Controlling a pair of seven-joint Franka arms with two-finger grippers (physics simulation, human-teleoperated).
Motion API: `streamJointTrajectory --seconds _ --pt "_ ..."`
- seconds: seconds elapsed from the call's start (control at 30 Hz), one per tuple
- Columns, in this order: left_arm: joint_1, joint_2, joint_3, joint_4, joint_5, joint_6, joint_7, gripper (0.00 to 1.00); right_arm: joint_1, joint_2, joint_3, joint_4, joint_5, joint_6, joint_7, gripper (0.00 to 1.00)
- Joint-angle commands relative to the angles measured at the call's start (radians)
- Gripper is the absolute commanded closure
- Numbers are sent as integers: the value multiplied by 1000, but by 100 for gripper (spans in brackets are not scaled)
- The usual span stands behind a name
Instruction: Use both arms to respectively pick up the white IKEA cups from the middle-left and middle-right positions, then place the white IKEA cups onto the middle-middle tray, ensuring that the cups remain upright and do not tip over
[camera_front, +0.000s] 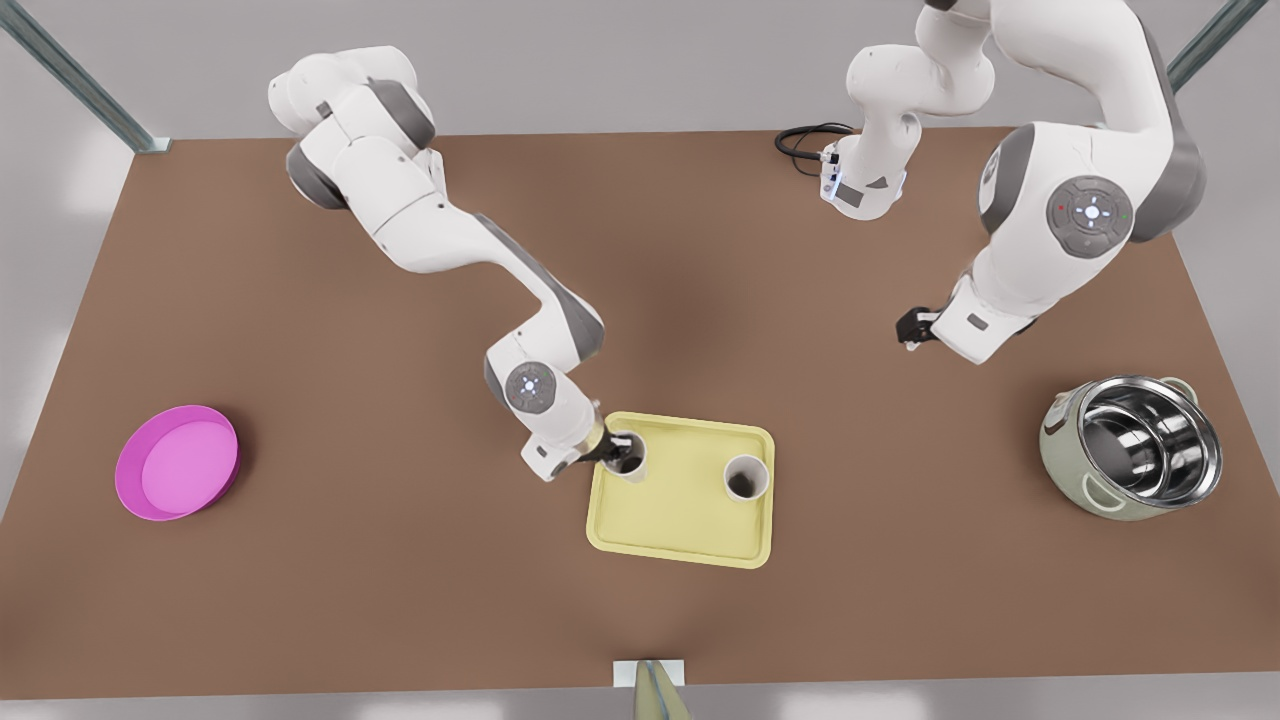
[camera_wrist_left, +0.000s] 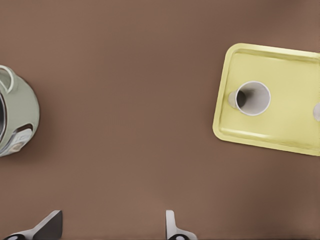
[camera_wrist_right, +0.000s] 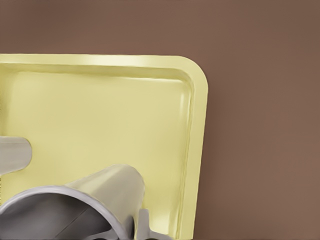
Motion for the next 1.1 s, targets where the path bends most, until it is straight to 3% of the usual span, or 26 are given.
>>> streamJointTrajectory --seconds 0.0,0.27,0.3,0.33,0.37,0.63,0.7,0.77,0.83,0.97,1.07 --pt "6 -1 0 0 -33 2 224 0 0 11 1 3 -5 62 303 79" --pt "6 7 0 1 -32 2 224 0 2 34 4 -11 -9 61 301 76" --pt "6 7 0 0 -32 3 224 0 2 34 4 -12 -9 61 301 51" --pt "6 13 -1 1 -30 19 224 0 2 39 3 -9 -9 61 301 3" --pt "6 12 -1 1 -33 19 224 0 2 39 3 -11 -10 61 298 0" --pt "38 3 -1 4 -13 12 227 0 -1 36 4 -3 -10 61 299 0" --pt "46 3 -1 3 -20 11 227 0 -24 -35 9 -18 -9 -32 299 0" --pt "58 19 -3 0 -60 -4 225 0 -110 -138 13 -21 -9 -281 203 0" --pt "60 16 -4 0 -64 -31 227 0 -286 -173 13 -47 -9 -510 -108 0" --pt "57 44 -4 4 -72 52 233 0 -586 -164 3 -84 -60 -513 -501 0" --pt "57 44 -4 4 -72 25 230 0 -641 -338 4 -135 -82 -618 -710 0"
